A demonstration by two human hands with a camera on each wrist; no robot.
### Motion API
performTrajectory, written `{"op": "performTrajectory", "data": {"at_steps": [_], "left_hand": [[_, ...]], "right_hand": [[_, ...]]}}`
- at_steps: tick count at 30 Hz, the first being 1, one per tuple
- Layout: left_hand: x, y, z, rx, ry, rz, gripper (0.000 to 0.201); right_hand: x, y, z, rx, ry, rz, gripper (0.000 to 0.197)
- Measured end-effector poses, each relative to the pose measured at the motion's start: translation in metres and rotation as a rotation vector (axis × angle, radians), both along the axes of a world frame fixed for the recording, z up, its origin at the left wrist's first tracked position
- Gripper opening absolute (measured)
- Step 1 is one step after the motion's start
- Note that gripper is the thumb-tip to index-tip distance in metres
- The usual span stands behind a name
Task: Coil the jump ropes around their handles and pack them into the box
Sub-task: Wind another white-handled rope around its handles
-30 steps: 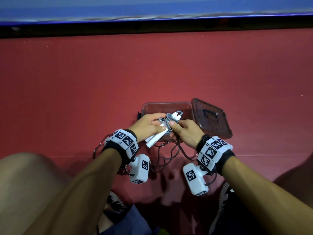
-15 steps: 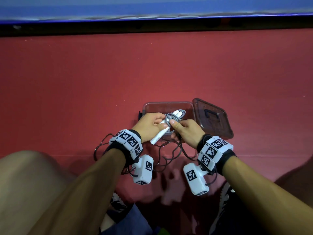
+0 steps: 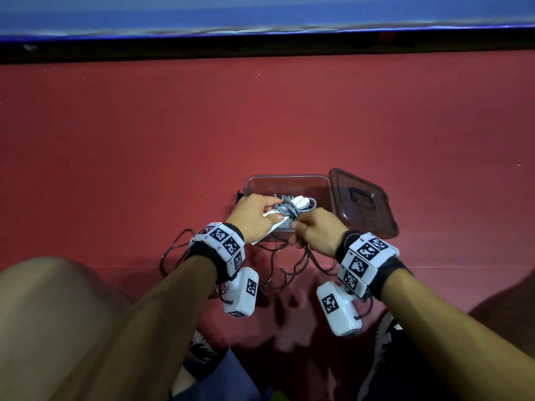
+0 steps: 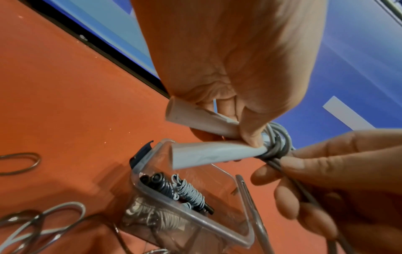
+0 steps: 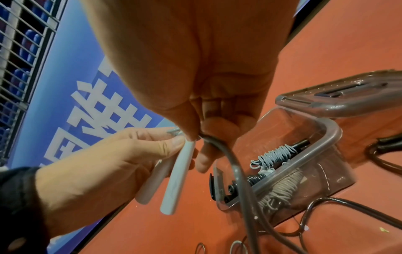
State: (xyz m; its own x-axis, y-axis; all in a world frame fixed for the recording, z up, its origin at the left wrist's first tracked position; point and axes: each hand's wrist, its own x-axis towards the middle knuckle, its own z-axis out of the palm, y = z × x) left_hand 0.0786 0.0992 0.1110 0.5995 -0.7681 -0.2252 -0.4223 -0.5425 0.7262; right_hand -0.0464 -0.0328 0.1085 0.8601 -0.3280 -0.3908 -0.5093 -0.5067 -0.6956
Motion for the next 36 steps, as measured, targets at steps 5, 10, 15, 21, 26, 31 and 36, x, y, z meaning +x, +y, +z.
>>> {"op": "performTrajectory", "data": {"at_steps": [5,10,15,21,26,31,36], "left_hand": [[-0.003,-0.002,-0.006,0.091,-0.031,-0.014,0.025],[-0.003,-0.002,-0.007,0.173,-0.078,-0.020,0.025],[0.000,-0.001,-0.007,0.258,-0.112,-0.009,0.041],[0.001,0.003,-0.007,0.348,-0.201,-0.094,0.040],[0.002,0.005,-0.006,0.391,-0.289,-0.149,0.043],[-0.001,0.008,-0.001,0.398,-0.271,-0.258,0.041],[0.000,0.009,-0.003,0.345,-0.131,-0.307,0.032]], "right_hand": [[-0.002,0.004,0.010,-0.057,0.064,0.035,0.038],[0.001,0.002,0.010,-0.045,0.127,0.047,0.028],[0.003,0.004,0.009,0.090,0.067,-0.017,0.009],[0.000,-0.002,0.007,0.001,-0.014,0.061,0.023],[0.000,-0.001,0.010,0.018,0.002,0.111,0.026],[-0.001,-0.004,0.010,-0.055,0.040,0.152,0.022],[-0.002,-0.009,0.013,-0.113,-0.052,0.080,0.020]]}}
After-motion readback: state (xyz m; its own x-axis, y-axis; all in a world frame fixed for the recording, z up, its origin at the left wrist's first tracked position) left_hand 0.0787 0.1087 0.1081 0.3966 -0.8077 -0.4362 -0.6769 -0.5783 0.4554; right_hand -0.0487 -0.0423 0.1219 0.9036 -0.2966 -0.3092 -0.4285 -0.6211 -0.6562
